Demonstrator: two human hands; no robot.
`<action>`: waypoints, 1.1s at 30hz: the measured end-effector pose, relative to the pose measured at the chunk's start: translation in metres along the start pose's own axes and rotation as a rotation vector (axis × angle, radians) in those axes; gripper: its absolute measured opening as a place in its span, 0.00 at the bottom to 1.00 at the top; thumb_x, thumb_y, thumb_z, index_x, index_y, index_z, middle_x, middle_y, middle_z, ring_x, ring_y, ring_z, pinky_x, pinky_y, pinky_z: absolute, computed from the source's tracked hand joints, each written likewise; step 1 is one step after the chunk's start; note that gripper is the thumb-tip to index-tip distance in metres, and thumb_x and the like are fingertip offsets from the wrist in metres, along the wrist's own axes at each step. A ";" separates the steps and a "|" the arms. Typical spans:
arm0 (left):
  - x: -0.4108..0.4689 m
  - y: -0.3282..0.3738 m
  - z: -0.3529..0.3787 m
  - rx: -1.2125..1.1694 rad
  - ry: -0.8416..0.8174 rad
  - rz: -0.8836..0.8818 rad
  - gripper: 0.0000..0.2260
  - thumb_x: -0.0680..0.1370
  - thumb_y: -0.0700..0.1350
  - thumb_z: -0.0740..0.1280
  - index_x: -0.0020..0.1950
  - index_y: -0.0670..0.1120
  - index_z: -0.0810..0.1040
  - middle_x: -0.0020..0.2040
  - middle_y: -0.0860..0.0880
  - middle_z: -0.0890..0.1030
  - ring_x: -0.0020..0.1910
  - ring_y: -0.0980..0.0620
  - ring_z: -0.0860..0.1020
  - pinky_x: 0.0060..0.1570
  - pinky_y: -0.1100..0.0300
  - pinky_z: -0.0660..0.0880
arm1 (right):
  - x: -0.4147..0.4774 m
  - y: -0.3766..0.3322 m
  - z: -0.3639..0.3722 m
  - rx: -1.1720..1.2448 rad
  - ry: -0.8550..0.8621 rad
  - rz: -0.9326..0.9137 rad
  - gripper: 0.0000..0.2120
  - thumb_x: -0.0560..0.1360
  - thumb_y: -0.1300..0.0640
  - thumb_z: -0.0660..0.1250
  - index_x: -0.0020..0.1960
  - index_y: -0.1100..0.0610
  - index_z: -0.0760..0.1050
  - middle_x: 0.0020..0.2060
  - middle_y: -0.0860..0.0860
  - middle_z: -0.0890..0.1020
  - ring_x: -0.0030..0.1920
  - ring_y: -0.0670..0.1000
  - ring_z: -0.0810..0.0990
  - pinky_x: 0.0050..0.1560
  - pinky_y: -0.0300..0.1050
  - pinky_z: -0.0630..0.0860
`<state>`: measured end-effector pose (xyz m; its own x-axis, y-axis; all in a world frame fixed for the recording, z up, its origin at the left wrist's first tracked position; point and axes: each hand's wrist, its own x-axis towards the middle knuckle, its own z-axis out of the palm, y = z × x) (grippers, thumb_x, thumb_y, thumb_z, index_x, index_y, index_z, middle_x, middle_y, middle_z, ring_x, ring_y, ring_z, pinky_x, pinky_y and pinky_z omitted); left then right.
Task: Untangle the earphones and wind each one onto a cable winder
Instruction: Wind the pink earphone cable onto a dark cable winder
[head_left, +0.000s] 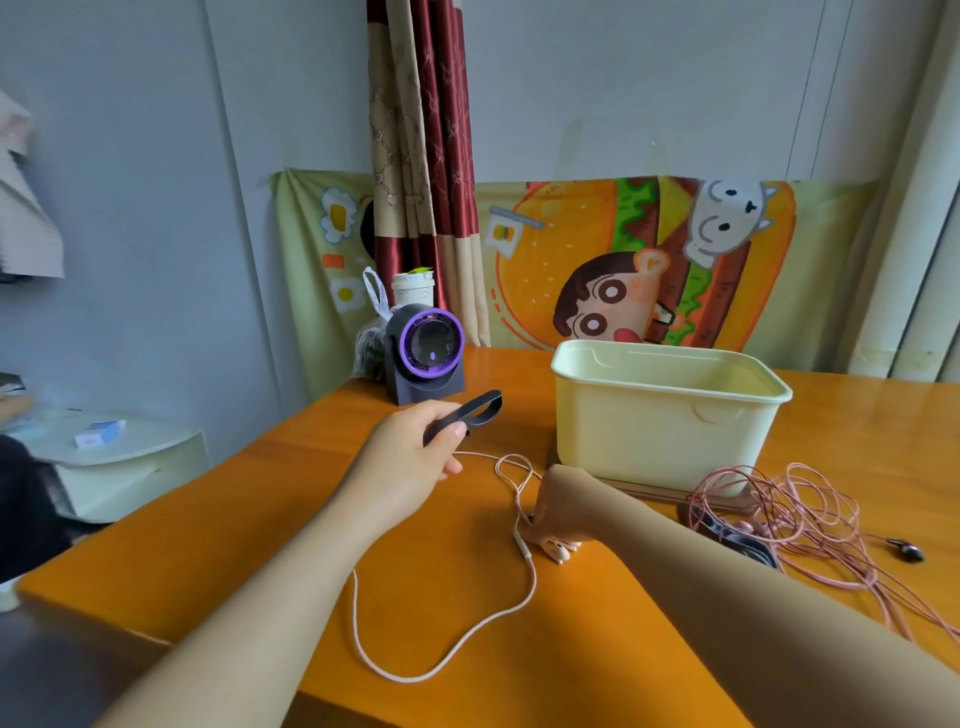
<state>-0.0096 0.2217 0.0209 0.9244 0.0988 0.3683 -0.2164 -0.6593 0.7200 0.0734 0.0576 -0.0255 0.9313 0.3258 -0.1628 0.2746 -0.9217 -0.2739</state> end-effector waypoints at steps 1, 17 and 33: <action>0.000 0.001 0.000 0.000 -0.002 -0.005 0.15 0.82 0.45 0.60 0.68 0.48 0.73 0.42 0.56 0.78 0.37 0.60 0.78 0.32 0.75 0.71 | 0.000 -0.002 -0.002 -0.034 -0.027 0.010 0.18 0.75 0.53 0.69 0.60 0.62 0.77 0.52 0.56 0.81 0.45 0.51 0.75 0.46 0.39 0.73; 0.019 0.033 0.051 -0.315 -0.112 0.015 0.01 0.80 0.44 0.65 0.49 0.50 0.76 0.28 0.59 0.79 0.28 0.62 0.76 0.29 0.71 0.71 | -0.076 0.066 -0.088 1.599 0.177 -0.216 0.05 0.78 0.62 0.62 0.45 0.61 0.76 0.32 0.52 0.80 0.35 0.47 0.75 0.38 0.35 0.74; 0.055 0.038 0.125 -0.711 -0.352 -0.151 0.08 0.81 0.38 0.62 0.56 0.44 0.79 0.46 0.46 0.84 0.36 0.56 0.80 0.40 0.61 0.77 | -0.039 0.084 -0.092 0.847 0.364 -0.164 0.05 0.73 0.61 0.71 0.47 0.61 0.78 0.38 0.56 0.85 0.33 0.45 0.82 0.38 0.36 0.79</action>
<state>0.0727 0.1090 -0.0051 0.9787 -0.1700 0.1155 -0.1195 -0.0137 0.9927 0.0819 -0.0522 0.0451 0.9533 0.2201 0.2069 0.2768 -0.3629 -0.8898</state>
